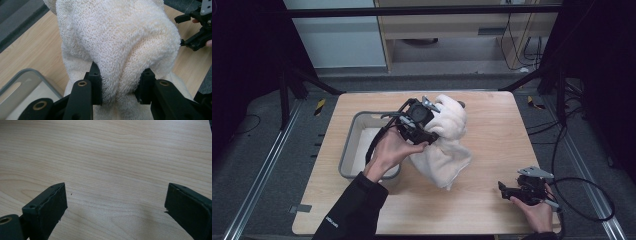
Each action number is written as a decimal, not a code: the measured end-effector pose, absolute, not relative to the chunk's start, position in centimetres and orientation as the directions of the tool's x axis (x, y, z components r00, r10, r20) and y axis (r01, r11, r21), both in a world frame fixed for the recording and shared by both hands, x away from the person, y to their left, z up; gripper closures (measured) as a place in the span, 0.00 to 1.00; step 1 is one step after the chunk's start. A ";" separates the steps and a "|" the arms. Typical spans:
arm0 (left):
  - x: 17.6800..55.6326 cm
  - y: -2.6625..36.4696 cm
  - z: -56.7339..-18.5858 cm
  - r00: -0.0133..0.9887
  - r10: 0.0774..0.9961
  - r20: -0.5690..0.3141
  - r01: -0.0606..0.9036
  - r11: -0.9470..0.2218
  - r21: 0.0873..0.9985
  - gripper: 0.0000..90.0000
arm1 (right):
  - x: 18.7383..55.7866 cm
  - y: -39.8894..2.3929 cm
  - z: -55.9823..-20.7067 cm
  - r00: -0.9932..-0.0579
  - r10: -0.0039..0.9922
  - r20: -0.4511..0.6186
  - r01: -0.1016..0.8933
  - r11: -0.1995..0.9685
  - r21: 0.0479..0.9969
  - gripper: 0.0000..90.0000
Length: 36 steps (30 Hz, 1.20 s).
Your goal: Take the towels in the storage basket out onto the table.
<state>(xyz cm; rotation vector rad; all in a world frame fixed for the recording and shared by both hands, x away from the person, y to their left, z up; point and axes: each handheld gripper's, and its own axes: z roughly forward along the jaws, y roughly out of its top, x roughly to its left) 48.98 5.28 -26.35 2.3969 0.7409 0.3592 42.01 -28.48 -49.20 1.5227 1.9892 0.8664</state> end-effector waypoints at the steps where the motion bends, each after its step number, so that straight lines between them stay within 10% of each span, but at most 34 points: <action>1: 49.1 4.8 -26.8 0.811 0.580 0.078 0.421 -0.671 0.610 0.71 | 42.0 -28.5 -49.2 -0.259 0.966 -0.004 0.654 0.178 0.735 0.05; 36: 51.0 0.8 -37.3 0.824 0.567 0.021 0.469 -0.702 0.536 0.65 | 42.1 -29.1 -49.6 -0.228 0.973 -0.024 0.648 0.170 0.742 0.04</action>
